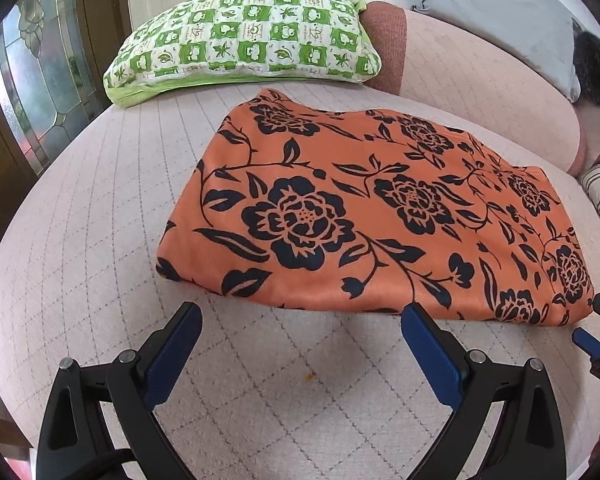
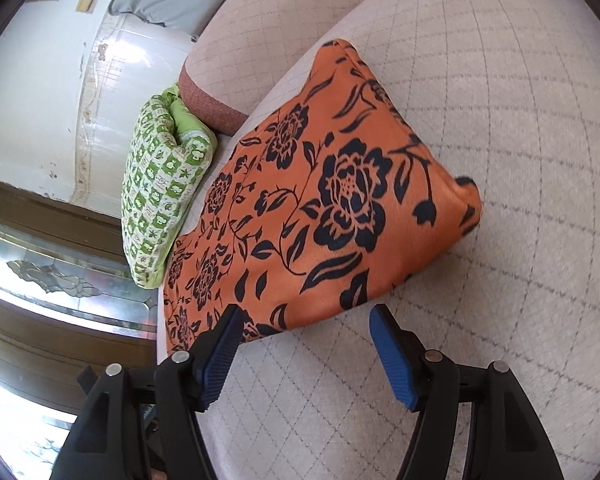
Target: Fold small clothes
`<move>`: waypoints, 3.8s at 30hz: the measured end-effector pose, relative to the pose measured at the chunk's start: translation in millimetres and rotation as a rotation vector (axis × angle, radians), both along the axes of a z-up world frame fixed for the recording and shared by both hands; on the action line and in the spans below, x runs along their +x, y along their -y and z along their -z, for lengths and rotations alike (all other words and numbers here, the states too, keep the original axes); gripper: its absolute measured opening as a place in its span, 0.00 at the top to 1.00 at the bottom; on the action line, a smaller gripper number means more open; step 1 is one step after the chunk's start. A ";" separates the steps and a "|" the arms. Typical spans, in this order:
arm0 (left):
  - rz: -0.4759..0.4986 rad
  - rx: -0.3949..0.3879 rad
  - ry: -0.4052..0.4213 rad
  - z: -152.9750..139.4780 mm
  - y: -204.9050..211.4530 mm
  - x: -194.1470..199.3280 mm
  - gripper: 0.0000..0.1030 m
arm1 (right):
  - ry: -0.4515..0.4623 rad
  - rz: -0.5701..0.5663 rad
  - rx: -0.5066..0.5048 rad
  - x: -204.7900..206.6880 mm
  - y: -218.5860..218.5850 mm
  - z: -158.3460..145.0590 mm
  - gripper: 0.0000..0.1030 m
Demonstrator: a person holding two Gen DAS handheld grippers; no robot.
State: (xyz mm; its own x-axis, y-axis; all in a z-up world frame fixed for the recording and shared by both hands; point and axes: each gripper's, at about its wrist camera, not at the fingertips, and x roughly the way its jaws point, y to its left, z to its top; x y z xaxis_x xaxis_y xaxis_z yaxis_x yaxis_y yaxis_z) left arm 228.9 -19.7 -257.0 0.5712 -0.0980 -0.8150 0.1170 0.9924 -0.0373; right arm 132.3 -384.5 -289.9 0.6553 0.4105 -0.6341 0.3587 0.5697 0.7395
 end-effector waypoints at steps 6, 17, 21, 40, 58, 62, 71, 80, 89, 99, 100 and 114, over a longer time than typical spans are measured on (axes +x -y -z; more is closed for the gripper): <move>-0.010 0.012 0.011 -1.1 -0.5 4.0 0.03 | 0.005 -0.002 -0.005 3.0 -0.6 -1.6 0.33; -0.018 0.012 0.008 -1.1 1.3 23.5 0.03 | -0.013 -0.009 0.004 21.4 2.2 2.1 0.33; -0.020 0.012 0.008 -1.0 3.5 29.8 0.03 | -0.016 -0.018 0.000 28.0 1.0 3.2 0.33; -0.019 0.005 0.007 -1.5 0.4 16.5 0.03 | -0.018 -0.032 0.013 20.7 -2.9 4.7 0.33; -0.097 -0.525 -0.214 27.9 -39.5 37.3 0.03 | -0.038 0.091 0.231 9.1 14.2 35.4 0.31; -0.133 -0.568 -0.205 30.2 -42.3 53.4 0.03 | -0.024 0.125 0.238 18.4 19.4 38.8 0.31; -0.199 -0.617 -0.128 32.1 -45.3 64.2 0.23 | 0.076 0.189 0.154 48.6 13.7 34.7 0.28; -0.192 -0.592 -0.088 35.0 -37.9 70.2 0.21 | 0.047 0.132 -0.060 77.6 -1.7 32.3 0.77; -0.263 -0.609 -0.072 37.9 -47.2 75.4 0.72 | 0.054 0.096 -0.169 81.2 -7.5 25.1 0.79; -0.194 -0.605 0.044 1.5 -51.7 50.8 0.81 | 0.166 0.084 -0.350 58.0 -24.0 -22.5 0.84; -0.191 -0.603 0.046 -0.8 -53.3 46.1 0.81 | 0.171 0.085 -0.357 54.5 -24.6 -26.2 0.84; -0.181 -0.450 -0.040 13.5 -48.6 -15.3 0.76 | 0.033 0.049 -0.220 9.8 2.2 -0.4 0.81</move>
State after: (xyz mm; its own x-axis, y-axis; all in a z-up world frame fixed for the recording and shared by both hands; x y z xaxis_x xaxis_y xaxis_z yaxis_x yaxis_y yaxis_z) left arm 213.6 29.0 -270.5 0.5805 -0.3478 -0.7363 -0.0665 0.8809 -0.4686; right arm 142.1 -386.7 -289.5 0.6928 0.2318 -0.6828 0.3678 0.7008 0.6112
